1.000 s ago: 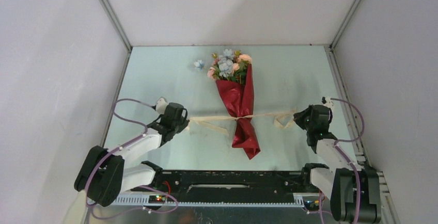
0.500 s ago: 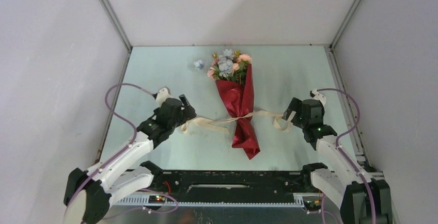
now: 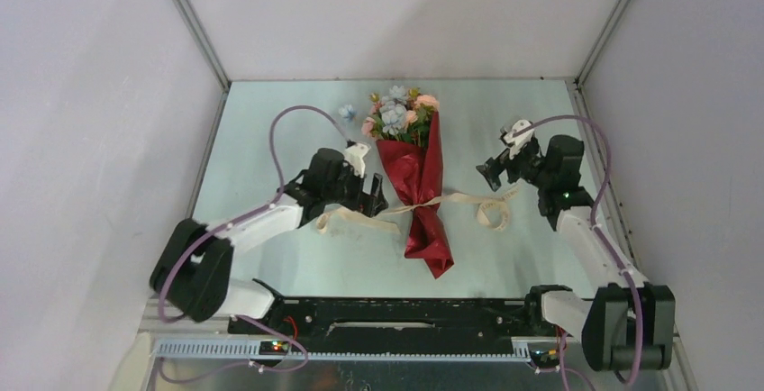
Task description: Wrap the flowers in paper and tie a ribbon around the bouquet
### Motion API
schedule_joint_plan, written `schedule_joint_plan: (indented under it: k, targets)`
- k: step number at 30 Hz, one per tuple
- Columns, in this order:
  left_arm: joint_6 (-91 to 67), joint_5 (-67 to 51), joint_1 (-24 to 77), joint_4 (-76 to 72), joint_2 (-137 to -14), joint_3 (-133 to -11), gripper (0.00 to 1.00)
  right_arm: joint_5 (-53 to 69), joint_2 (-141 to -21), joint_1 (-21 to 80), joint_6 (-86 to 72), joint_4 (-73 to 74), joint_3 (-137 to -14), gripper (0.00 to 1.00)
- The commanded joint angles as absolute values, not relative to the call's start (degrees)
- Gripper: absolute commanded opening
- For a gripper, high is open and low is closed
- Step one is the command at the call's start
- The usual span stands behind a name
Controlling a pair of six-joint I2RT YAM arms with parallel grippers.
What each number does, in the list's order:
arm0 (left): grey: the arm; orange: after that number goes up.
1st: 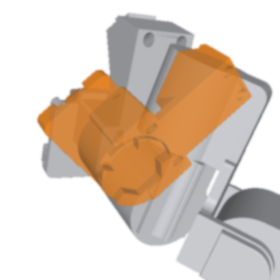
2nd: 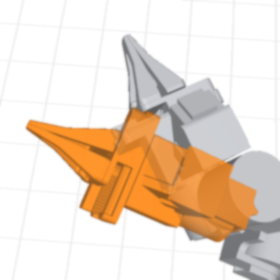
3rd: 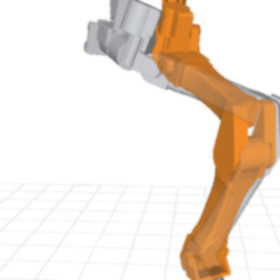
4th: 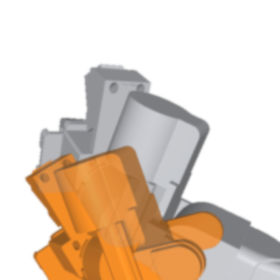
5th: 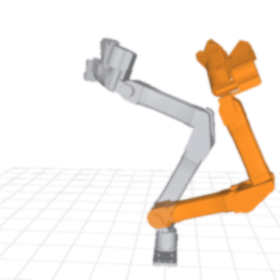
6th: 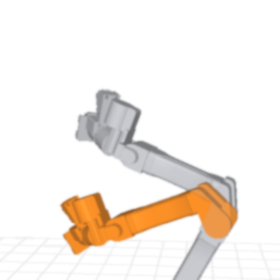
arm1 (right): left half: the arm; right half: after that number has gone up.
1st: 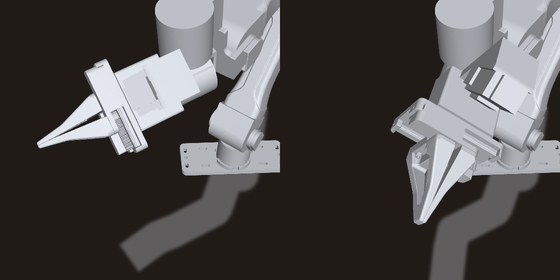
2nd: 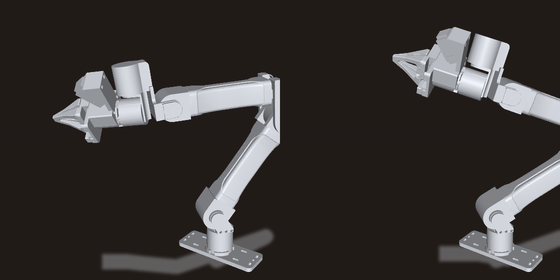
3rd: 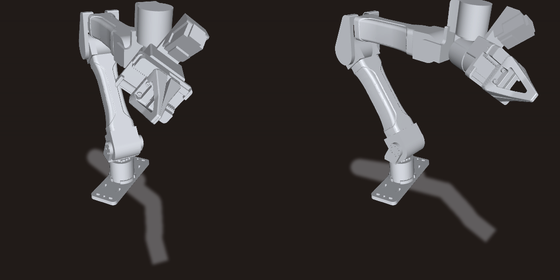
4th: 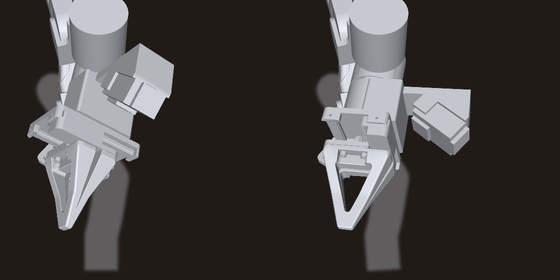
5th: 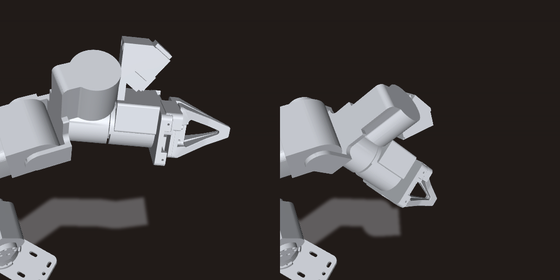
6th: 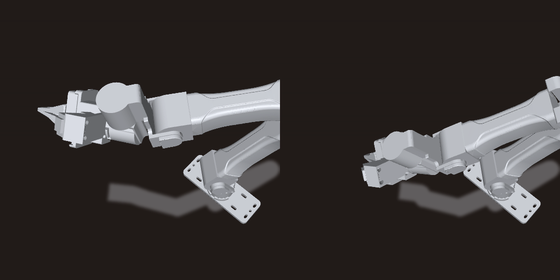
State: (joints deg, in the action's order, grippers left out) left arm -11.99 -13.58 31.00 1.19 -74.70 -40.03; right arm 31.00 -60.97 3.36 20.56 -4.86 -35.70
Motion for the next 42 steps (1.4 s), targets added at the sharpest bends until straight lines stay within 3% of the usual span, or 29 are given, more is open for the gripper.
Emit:
schedule_joint_plan:
  k: [1, 8, 14, 25, 29, 34, 40, 42]
  targets:
    - [-2.3, -26.0, 31.0, -0.7, -82.3, -44.8, 1.00, 53.1, -66.3, -2.9, 32.6, -6.5, -40.9, 0.99]
    - [-1.4, -28.1, 31.0, 4.3, -94.1, -51.8, 1.00, 63.0, -75.8, -4.1, 45.1, 5.1, -49.8, 1.00]
    - [-2.2, -30.5, 31.2, 6.8, -100.7, -54.5, 1.00, 64.0, -84.6, -3.2, 54.4, 16.3, -60.2, 0.99]
    - [-8.0, -31.6, 35.4, 6.1, -99.5, -47.2, 0.99, 61.4, -91.0, -2.1, 73.3, 30.0, -66.8, 0.99]
    - [-10.1, -31.2, 37.3, 8.0, -99.5, -46.1, 0.83, 61.5, -90.6, -2.3, 78.5, 35.5, -66.9, 1.00]
    - [-13.6, -28.5, 37.7, 8.6, -94.5, -42.5, 0.71, 58.2, -90.1, -1.0, 88.1, 44.8, -66.9, 1.00]
    - [-17.5, -24.1, 39.6, 12.4, -91.8, -40.1, 0.51, 52.5, -91.0, -0.6, 89.7, 47.8, -66.9, 1.00]
    - [-18.5, -22.4, 40.6, 12.6, -90.8, -39.3, 0.48, 50.6, -91.1, -0.7, 89.8, 48.1, -66.8, 1.00]
